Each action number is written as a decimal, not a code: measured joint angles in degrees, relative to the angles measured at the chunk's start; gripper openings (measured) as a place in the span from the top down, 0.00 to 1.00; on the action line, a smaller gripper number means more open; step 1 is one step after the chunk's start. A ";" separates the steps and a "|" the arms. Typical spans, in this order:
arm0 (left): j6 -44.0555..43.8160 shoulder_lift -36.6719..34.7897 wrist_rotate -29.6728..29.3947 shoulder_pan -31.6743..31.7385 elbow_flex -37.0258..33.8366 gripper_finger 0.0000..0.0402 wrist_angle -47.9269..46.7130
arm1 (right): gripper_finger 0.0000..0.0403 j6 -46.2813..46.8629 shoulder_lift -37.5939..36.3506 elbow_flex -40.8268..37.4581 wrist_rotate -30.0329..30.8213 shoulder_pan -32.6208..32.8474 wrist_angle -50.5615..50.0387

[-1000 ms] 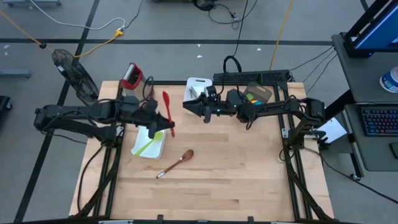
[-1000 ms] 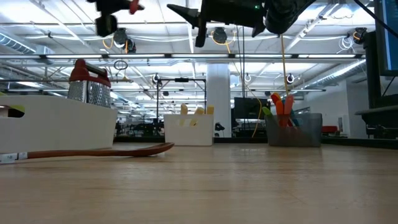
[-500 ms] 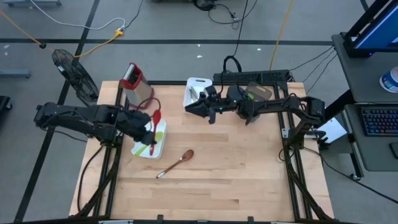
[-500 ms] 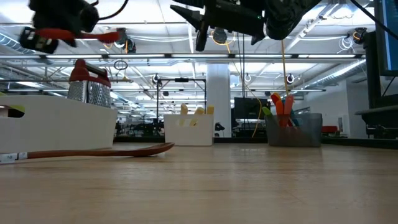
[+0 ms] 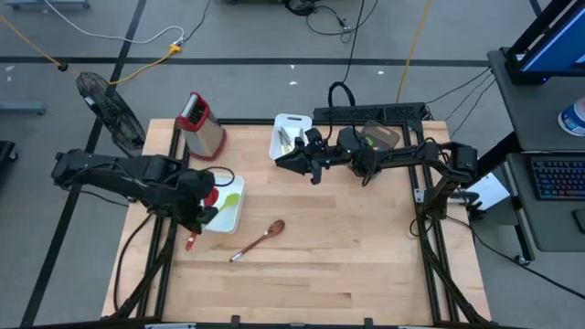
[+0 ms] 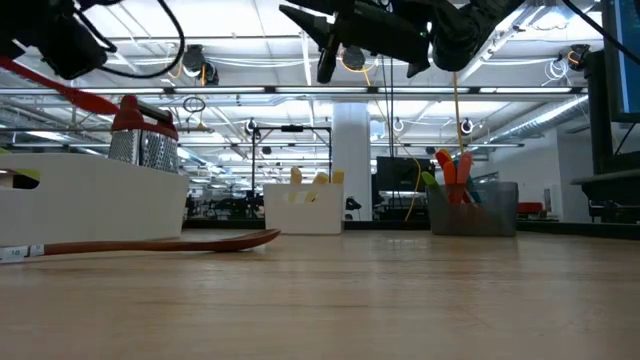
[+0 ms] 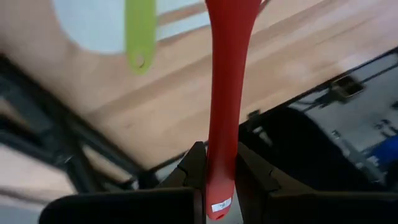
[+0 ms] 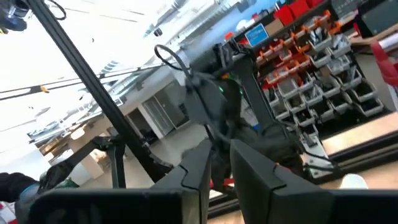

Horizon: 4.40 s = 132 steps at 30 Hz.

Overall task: Pick & Place Kitchen Items
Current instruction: Put the red serving spoon into the bottom white bin, then put the wooden serving spoon into the bottom white bin

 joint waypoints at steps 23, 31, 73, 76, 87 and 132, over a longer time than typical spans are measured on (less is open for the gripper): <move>31.87 21.50 7.77 16.83 0.00 0.90 -9.21 | 0.88 3.21 -0.02 -0.07 -5.99 0.52 3.73; 40.00 26.09 7.23 21.53 0.02 0.88 -9.21 | 0.88 3.65 -0.02 -0.07 -6.29 0.91 4.13; 41.07 7.89 -20.44 25.23 14.68 0.48 -16.14 | 0.88 0.86 -3.91 -5.52 -7.24 -0.03 8.36; 41.02 6.07 -20.35 25.03 18.62 0.48 -12.30 | 0.88 -1.43 -7.85 -8.45 -7.30 -0.97 7.68; 44.46 9.34 -21.26 13.80 21.81 0.48 12.08 | 0.88 -15.51 -32.41 -15.31 -7.04 -6.47 -28.02; 40.87 53.82 -23.45 -6.98 30.01 0.48 11.41 | 0.88 -26.89 -54.27 -16.76 4.61 -7.96 -62.95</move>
